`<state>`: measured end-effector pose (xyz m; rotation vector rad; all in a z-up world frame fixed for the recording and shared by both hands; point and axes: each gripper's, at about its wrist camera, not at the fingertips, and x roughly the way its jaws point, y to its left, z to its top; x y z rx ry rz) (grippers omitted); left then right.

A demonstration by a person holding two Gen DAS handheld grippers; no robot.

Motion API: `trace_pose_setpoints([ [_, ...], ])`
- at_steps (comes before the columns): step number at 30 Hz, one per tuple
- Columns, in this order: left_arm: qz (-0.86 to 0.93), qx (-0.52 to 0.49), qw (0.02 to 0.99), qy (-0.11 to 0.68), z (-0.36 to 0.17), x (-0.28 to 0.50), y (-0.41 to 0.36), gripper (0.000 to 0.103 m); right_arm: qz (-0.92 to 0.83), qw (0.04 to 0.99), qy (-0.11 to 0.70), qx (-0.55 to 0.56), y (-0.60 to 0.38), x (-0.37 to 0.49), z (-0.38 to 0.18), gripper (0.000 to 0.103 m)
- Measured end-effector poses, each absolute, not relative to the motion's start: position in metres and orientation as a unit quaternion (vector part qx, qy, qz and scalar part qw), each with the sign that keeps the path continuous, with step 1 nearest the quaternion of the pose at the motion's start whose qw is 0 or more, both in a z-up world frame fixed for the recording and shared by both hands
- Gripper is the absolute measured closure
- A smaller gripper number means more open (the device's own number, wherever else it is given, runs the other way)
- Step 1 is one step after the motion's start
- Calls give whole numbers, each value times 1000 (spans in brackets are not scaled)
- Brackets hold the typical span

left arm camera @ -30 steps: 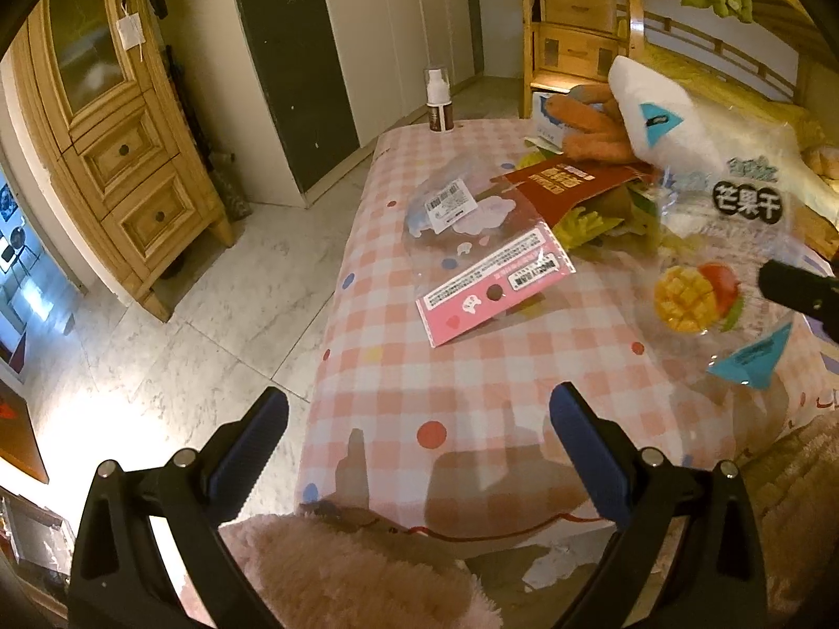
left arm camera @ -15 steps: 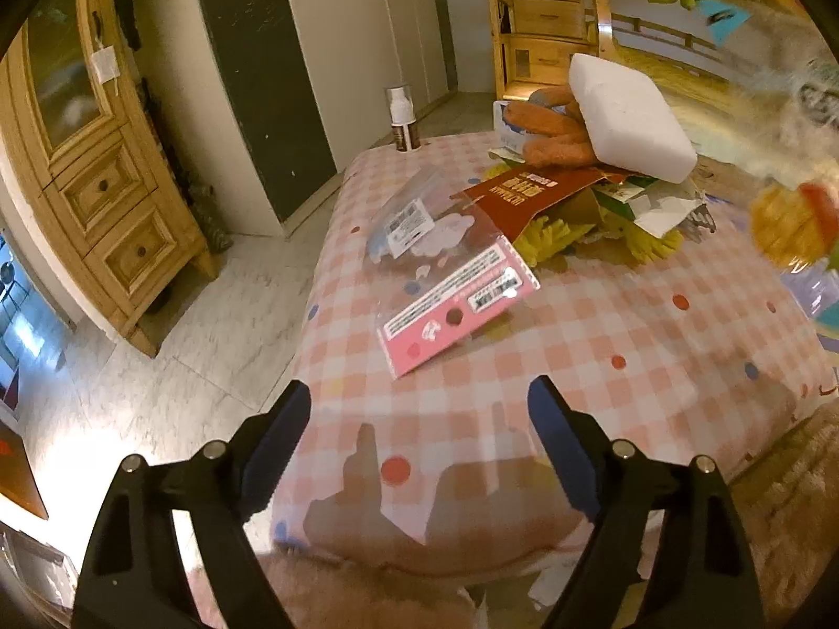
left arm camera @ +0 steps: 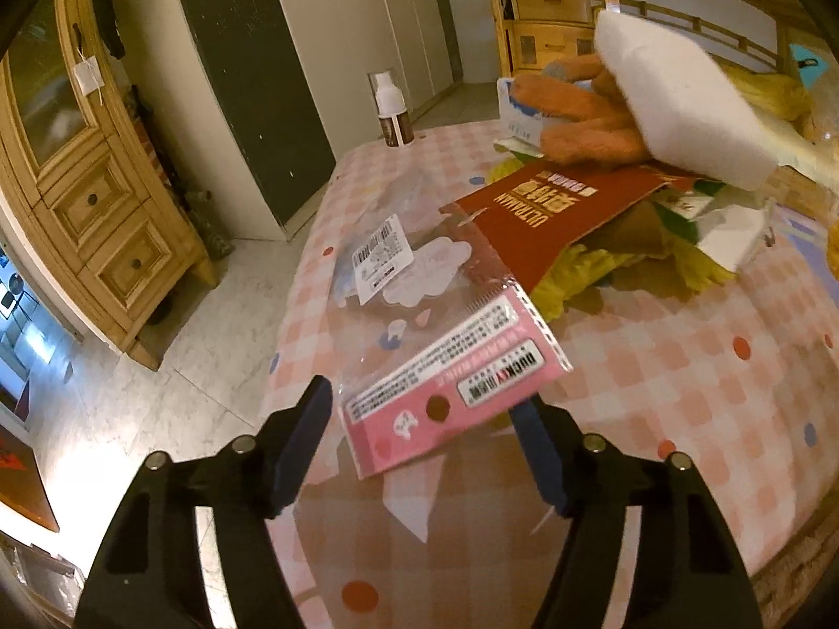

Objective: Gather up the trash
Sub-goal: 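Grasp the pink card packet with the left tool while the right tool grasps the clear mango bag, then carry the pink packet and mango bag over the pink trash bin with both tools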

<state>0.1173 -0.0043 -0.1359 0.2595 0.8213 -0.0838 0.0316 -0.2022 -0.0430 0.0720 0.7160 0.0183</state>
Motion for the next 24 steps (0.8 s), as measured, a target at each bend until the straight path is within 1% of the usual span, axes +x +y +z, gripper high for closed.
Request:
trace_pose_setpoints([
  [1,-42,123,907,401,-138,121,-3,45,9,935,352,37,-203,32,-44,103],
  [2,-42,123,906,403,-139,123,-3,47,9,935,353,39,-203,33,-46,103],
  [4,-41,121,906,404,-140,124,-2,57,9,934,355,41,-203,33,-47,103],
  [5,-43,118,907,403,-139,124,-1,59,7,934,355,42,-204,32,-48,103],
  [7,-43,116,909,397,-137,121,2,77,7,934,355,46,-206,31,-47,103],
  [8,-42,114,912,393,-135,118,4,83,4,934,354,47,-206,29,-46,103],
  [9,-42,111,913,389,-133,117,4,95,3,935,352,47,-207,27,-45,103],
  [10,-40,109,916,384,-131,114,5,101,2,935,350,49,-208,25,-44,103],
  [12,-35,95,925,366,-122,106,14,103,-3,936,347,52,-211,21,-42,103],
  [17,-50,50,942,328,-95,78,35,103,-15,939,339,61,-219,8,-37,103],
  [24,-69,40,954,289,-67,31,34,103,-34,937,339,80,-237,-6,-37,103],
])
